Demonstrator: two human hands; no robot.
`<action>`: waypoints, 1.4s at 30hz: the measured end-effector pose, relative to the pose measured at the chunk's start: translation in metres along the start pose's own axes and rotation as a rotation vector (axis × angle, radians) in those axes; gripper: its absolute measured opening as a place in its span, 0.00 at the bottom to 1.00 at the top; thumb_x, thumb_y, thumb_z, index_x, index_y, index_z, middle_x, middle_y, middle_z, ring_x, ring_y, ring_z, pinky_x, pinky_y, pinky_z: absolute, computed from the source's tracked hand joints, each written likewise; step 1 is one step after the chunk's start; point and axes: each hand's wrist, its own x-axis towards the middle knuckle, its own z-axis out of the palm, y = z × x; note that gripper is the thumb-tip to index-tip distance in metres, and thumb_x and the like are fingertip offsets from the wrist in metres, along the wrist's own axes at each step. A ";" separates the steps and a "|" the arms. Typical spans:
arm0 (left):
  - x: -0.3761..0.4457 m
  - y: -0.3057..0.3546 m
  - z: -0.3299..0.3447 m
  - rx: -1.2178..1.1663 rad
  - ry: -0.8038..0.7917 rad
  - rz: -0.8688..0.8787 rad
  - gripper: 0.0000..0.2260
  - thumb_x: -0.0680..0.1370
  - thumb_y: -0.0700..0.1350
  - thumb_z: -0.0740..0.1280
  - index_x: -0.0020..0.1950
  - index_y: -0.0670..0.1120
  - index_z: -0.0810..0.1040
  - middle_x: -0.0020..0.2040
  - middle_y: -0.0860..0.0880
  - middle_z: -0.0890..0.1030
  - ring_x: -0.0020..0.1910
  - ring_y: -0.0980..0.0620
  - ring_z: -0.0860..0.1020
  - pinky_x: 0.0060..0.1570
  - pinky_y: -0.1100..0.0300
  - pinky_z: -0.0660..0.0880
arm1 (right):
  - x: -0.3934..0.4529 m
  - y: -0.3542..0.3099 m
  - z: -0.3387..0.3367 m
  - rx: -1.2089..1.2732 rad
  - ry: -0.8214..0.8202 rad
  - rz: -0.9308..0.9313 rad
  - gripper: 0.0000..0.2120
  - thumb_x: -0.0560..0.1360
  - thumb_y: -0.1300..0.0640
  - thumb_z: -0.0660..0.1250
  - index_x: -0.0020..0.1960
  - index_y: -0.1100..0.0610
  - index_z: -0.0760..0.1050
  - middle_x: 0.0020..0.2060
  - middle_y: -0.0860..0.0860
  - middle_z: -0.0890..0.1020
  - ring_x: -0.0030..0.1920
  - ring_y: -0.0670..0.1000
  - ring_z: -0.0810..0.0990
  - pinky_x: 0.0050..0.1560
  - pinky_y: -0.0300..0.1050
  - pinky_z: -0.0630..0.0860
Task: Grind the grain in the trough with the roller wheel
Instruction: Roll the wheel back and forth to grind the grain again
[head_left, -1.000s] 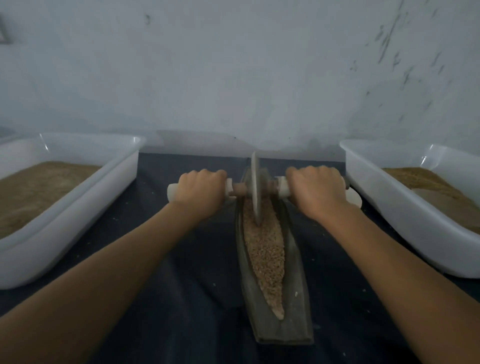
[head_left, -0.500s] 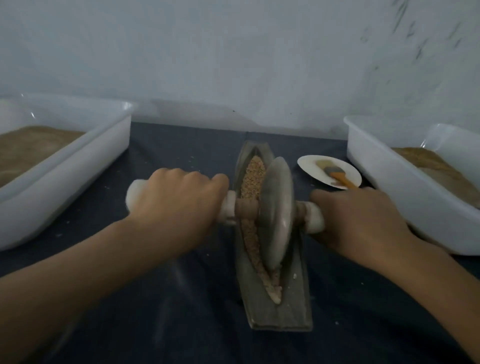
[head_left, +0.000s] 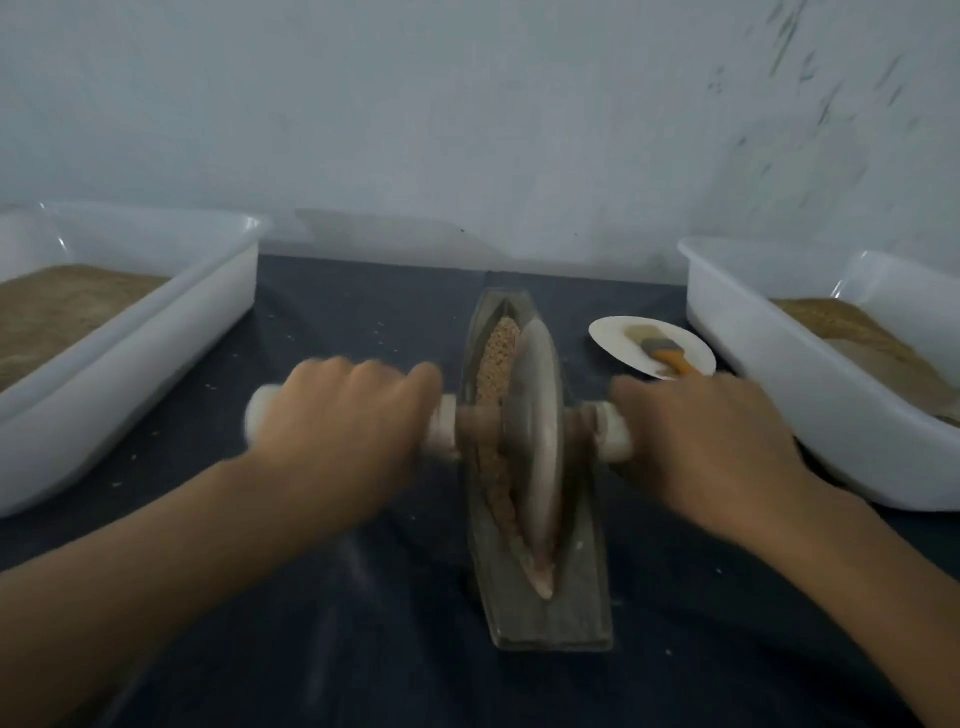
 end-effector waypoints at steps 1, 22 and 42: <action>-0.014 0.000 -0.009 0.000 0.066 0.060 0.25 0.59 0.49 0.75 0.38 0.54 0.58 0.27 0.56 0.61 0.23 0.51 0.58 0.26 0.62 0.53 | -0.011 -0.001 -0.009 0.030 0.003 -0.024 0.24 0.53 0.45 0.76 0.33 0.47 0.61 0.20 0.46 0.66 0.20 0.49 0.58 0.23 0.35 0.52; 0.029 -0.005 0.015 0.020 -0.072 -0.051 0.15 0.69 0.53 0.69 0.39 0.55 0.61 0.30 0.55 0.63 0.26 0.53 0.60 0.28 0.58 0.57 | 0.018 0.003 0.012 0.025 -0.023 0.014 0.23 0.57 0.48 0.78 0.33 0.50 0.62 0.26 0.52 0.74 0.22 0.55 0.65 0.26 0.36 0.51; 0.072 -0.015 0.039 -0.038 -0.146 -0.148 0.11 0.73 0.51 0.67 0.45 0.51 0.66 0.37 0.53 0.72 0.35 0.48 0.70 0.37 0.55 0.65 | 0.062 0.012 0.050 -0.006 -0.048 0.097 0.21 0.67 0.49 0.73 0.39 0.49 0.59 0.31 0.50 0.75 0.28 0.53 0.69 0.29 0.42 0.59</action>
